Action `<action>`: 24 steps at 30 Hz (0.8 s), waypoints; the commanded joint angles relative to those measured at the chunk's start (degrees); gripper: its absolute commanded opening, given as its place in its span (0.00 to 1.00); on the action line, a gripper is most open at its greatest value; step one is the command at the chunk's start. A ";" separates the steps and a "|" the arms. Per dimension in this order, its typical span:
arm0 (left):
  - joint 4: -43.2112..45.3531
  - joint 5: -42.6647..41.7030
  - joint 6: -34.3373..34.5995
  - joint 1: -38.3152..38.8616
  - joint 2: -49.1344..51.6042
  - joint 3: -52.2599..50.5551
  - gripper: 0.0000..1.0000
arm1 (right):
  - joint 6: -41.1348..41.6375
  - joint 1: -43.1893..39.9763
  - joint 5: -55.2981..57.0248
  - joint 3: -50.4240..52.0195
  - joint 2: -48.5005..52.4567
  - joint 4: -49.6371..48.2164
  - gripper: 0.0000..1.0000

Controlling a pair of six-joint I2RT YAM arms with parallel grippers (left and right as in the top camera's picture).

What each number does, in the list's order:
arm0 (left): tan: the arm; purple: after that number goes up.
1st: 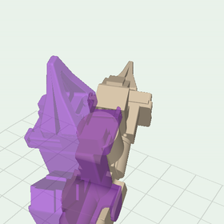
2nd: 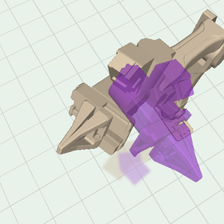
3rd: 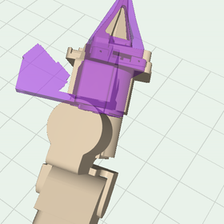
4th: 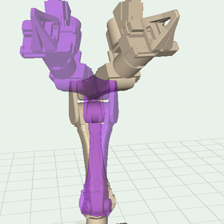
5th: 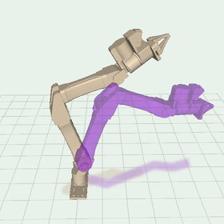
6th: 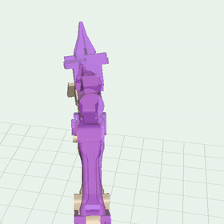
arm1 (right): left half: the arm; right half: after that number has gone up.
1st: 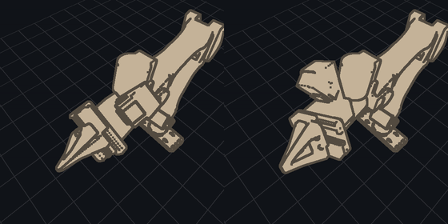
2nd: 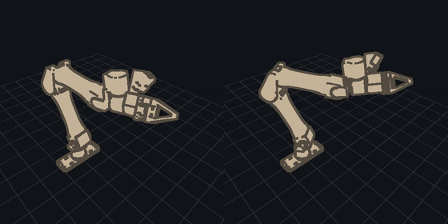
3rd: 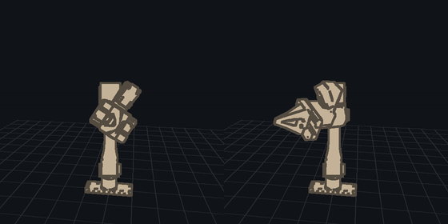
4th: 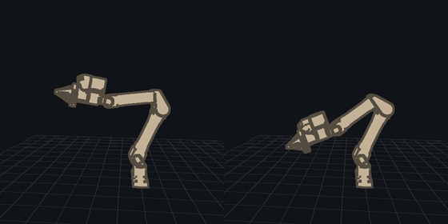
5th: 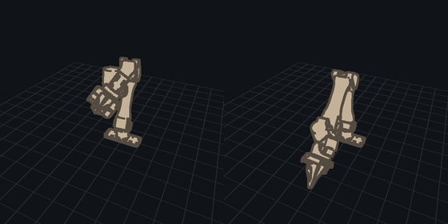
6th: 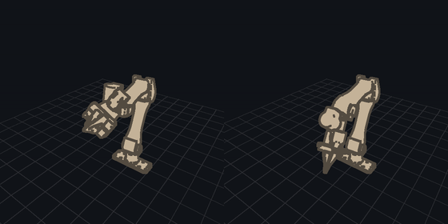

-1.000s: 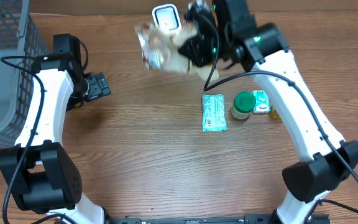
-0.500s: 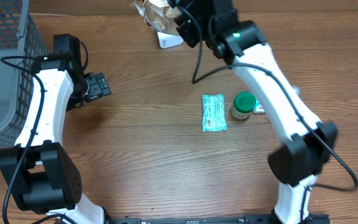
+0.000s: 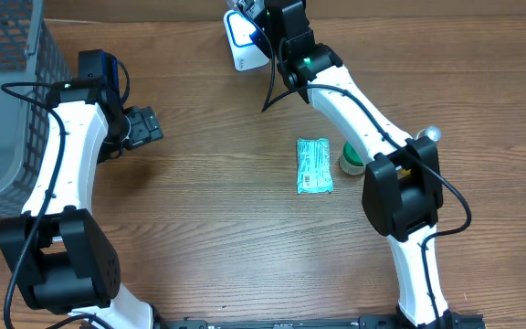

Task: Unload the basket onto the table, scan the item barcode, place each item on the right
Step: 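Lift the pouch to the white scanner with the right gripper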

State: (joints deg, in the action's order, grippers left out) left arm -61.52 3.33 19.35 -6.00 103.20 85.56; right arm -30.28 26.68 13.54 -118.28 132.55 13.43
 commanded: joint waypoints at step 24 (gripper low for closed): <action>0.09 0.66 0.17 0.11 -0.22 1.07 1.00 | -10.27 1.86 0.37 -0.17 3.26 3.19 0.08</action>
State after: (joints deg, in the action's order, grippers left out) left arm -61.52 3.31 19.35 -6.00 103.20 85.56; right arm -39.90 27.86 16.25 -118.28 135.02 15.25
